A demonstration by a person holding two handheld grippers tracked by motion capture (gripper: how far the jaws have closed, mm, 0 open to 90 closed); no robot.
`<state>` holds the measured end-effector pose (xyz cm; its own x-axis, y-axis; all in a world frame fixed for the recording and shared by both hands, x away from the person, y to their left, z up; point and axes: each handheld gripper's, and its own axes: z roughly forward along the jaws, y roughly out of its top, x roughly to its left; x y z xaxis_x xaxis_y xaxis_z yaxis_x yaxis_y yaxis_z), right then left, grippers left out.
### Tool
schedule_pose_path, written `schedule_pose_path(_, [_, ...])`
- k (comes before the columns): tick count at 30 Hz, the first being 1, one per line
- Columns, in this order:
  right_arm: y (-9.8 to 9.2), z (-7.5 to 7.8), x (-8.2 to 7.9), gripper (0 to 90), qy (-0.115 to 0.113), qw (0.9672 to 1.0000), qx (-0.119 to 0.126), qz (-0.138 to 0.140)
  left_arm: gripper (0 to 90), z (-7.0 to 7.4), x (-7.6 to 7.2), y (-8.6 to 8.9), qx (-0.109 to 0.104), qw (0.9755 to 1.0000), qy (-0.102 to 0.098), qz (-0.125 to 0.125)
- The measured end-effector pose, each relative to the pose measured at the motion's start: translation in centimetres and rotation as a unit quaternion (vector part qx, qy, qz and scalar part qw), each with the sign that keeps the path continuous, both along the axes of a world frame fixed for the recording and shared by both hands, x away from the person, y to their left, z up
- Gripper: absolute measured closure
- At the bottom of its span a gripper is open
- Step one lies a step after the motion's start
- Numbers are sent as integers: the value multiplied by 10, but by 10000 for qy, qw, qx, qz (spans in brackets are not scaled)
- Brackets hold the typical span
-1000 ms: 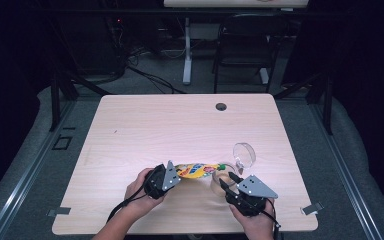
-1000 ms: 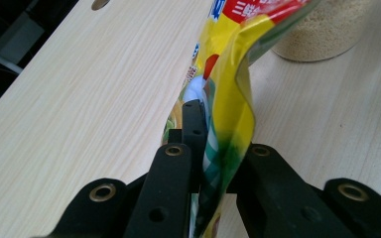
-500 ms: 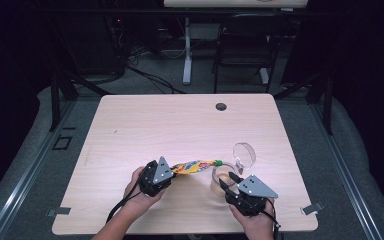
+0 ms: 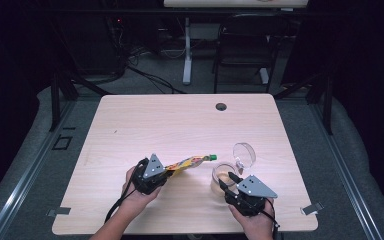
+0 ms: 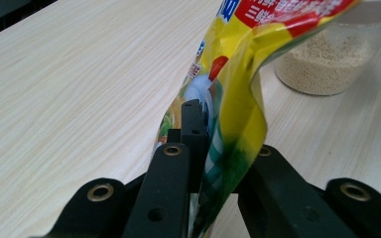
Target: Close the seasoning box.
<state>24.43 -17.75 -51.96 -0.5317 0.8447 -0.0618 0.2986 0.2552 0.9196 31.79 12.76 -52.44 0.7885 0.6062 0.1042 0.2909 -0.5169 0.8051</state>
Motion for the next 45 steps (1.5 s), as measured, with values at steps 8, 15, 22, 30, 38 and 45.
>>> schedule_pose_path(8, [0, 0, 0, 582, 13, 10000, 9, -14, 851, -1, 1, 5, -128, 9998, 96, 73])
schedule_pose_path(15, [0, 0, 0, 582, 28, 10000, 1, -1, 842, -3, 3, 10, -314, 9991, 238, 158])
schedule_pose_path(22, [0, -1, 0, 581, 44, 10000, 2, -4, 837, -6, 4, 16, -542, 9975, 393, 242])
schedule_pose_path(30, [0, -1, 1, 581, 52, 10000, -5, -17, 836, -10, 6, 24, -609, 9961, 500, 388])
schedule_pose_path(38, [0, -2, 1, 581, 60, 10000, -4, -25, 841, -14, 8, 34, -740, 9938, 638, 531])
schedule_pose_path(45, [0, -2, 1, 580, 91, 10000, -5, -26, 823, -19, 8, 42, -861, 9914, 729, 669])
